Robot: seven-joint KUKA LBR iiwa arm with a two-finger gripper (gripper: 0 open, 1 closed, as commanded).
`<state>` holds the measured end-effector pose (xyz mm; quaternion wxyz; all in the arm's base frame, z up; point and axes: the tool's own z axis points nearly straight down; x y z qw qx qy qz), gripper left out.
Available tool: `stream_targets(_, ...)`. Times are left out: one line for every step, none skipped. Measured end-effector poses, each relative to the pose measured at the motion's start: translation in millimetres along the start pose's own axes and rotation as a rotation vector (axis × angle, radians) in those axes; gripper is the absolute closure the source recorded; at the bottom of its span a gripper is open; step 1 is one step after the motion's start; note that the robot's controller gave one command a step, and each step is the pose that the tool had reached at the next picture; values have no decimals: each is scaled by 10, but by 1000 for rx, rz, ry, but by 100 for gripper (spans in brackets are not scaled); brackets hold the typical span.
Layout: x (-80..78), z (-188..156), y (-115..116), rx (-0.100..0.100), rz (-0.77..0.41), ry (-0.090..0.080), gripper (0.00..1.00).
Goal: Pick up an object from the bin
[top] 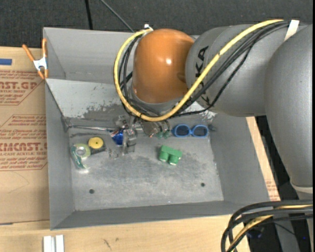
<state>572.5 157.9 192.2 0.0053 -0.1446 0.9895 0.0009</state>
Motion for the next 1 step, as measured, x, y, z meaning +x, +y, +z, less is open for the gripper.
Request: stream_targets(367,-807,42,-1,-551,4,100)
